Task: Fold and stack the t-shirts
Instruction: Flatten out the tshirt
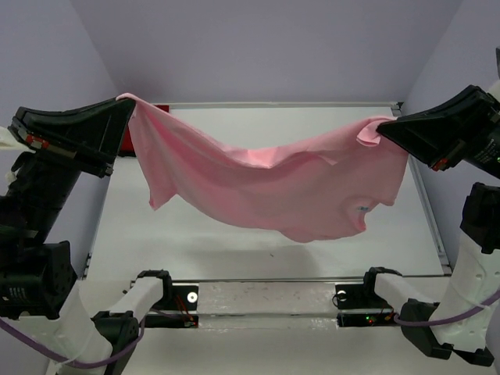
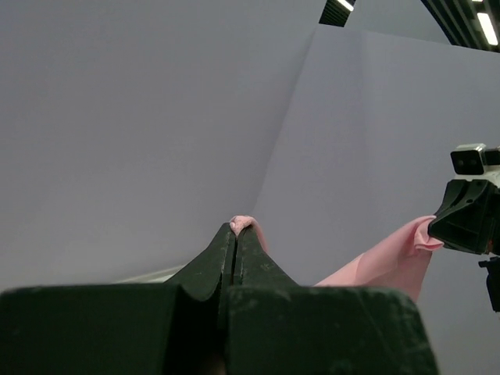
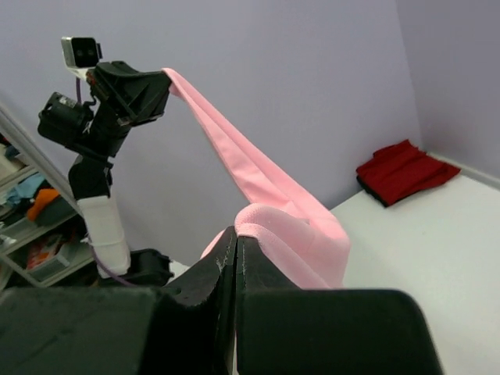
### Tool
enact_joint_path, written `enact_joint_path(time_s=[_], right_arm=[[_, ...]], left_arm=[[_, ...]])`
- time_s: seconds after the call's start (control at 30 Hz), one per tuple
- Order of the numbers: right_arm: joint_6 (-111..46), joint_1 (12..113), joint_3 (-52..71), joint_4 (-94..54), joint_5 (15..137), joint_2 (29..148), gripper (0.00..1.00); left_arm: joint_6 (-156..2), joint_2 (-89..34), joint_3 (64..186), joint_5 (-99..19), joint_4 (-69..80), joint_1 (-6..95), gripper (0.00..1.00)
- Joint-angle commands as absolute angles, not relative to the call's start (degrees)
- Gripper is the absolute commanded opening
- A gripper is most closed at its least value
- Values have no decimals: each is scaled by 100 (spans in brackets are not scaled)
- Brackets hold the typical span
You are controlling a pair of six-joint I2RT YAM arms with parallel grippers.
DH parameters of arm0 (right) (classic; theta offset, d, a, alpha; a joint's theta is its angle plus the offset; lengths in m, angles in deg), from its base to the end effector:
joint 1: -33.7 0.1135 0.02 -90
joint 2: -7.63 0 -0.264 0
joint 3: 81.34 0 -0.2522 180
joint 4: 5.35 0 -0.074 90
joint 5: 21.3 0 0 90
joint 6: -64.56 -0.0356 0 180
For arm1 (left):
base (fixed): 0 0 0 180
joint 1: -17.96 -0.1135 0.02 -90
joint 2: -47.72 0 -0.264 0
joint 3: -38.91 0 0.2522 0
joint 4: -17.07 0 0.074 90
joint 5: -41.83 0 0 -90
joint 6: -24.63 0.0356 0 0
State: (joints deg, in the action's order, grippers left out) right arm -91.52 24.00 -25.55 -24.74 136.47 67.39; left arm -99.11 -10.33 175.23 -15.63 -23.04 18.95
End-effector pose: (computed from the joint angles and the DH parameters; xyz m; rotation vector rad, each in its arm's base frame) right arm 0.0623 0.0228 0.6310 -0.4958 1.3274 1.2885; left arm 0.0130 -0.0194 0.6487 0.2661 1.0206 -0.8072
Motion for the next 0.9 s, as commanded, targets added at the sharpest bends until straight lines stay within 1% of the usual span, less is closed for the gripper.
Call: enact_joint_path(time_s=[0.0, 0.07, 0.1, 0.2, 0.27, 0.33, 0.43, 0.5, 0.53, 0.67, 0.7, 0.87], right_arm=[[-8628, 2376, -2498, -2043, 12929, 6258, 0], [-8399, 2376, -2304, -2061, 12585, 6011, 0], [-8145, 2376, -2120, -2061, 12183, 5766, 0], [-7958, 2376, -1899, -2096, 11584, 5544, 0], [-7809, 2376, -1924, -2489, 11468, 5474, 0], [-7528, 2376, -1916, -2956, 11091, 5351, 0], [-7177, 2376, -1802, -3483, 10414, 5043, 0], [-7079, 2376, -1819, -3703, 10272, 4955, 0], [-6931, 2376, -1898, -4148, 10028, 4920, 0], [-6903, 2376, -1960, -4845, 9595, 4762, 0], [-6947, 2376, -1934, -5143, 9499, 4744, 0], [-7114, 2376, -1434, -5830, 9078, 4507, 0]], left_arm=[[-9518, -635, 17301, -1993, -1998, 1857, 0], [-9403, -502, 17211, -2257, -2024, 1857, 0], [-9246, -415, 17263, -2572, -2164, 1857, 0], [-9016, -405, 17317, -2829, -2437, 1857, 0], [-8937, -361, 17308, -3224, -2674, 1857, 0], [-8893, -247, 17229, -3812, -3016, 1866, 0], [-8805, -54, 16966, -4288, -3360, 1892, 0], [-8892, 16, 16763, -4333, -3457, 1892, 0], [-8954, 51, 16746, -4394, -3605, 1892, 0], [-9156, 192, 16456, -4377, -3966, 1892, 0], [-9130, 158, 16368, -4403, -4254, 1901, 0], [-9165, -71, 15859, -4272, -4793, 1901, 0]])
